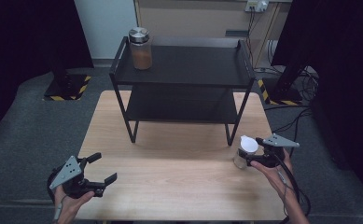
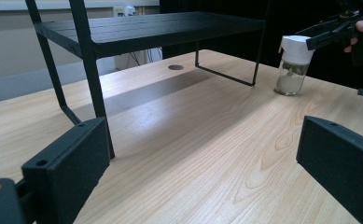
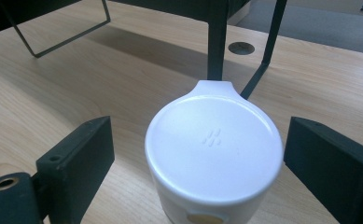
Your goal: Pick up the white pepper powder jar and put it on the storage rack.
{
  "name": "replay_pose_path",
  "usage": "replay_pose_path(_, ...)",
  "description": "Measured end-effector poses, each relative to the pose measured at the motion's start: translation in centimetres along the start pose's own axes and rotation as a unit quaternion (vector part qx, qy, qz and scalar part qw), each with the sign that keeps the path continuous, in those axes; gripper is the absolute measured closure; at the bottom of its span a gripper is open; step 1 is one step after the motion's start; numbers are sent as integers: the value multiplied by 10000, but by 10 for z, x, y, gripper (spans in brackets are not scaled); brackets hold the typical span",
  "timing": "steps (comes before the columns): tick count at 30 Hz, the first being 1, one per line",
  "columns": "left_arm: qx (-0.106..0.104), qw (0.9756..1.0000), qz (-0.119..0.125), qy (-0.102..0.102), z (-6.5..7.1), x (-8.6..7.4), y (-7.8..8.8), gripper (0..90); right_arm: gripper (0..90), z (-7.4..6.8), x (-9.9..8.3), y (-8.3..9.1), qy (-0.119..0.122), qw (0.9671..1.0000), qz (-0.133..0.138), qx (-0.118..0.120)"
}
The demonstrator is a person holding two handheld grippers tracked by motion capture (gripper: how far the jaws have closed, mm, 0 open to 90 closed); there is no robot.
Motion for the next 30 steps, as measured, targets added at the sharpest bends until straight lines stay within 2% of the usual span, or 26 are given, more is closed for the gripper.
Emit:
replay_pose_path(5,4,10000,-2,-4,0,0,0,15,162,-1,-1,-7,50,10000,-44,-22)
replay_pose_path(12,9,10000,-6,-10,0,0,1,15,314,-4,-1,-8,326,9991,-96,-236)
replay_pose_path(14,12,10000,-6,-6,0,0,1,15,315,-3,-2,-8,279,9993,-67,-224)
replay_pose_path(21,16,10000,-1,-7,0,0,1,15,318,-7,-1,-8,358,9990,-84,-270)
replay_pose_path(24,14,10000,34,78,-1,-2,2,16,319,-6,-1,-7,345,9991,-82,-249)
replay_pose_path(30,44,9999,76,122,-3,-3,3,17,319,-9,2,-6,531,9983,-154,-174)
Point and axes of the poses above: each handheld gripper's, and its own axes: y roughly backward along the jaws, x roughly out of its top, z roughly to its right, the point moved 5 cm from there along -y, roughly forward along the jaws, and after that the axes turned 4 degrees about x, right-handed, at the moved point
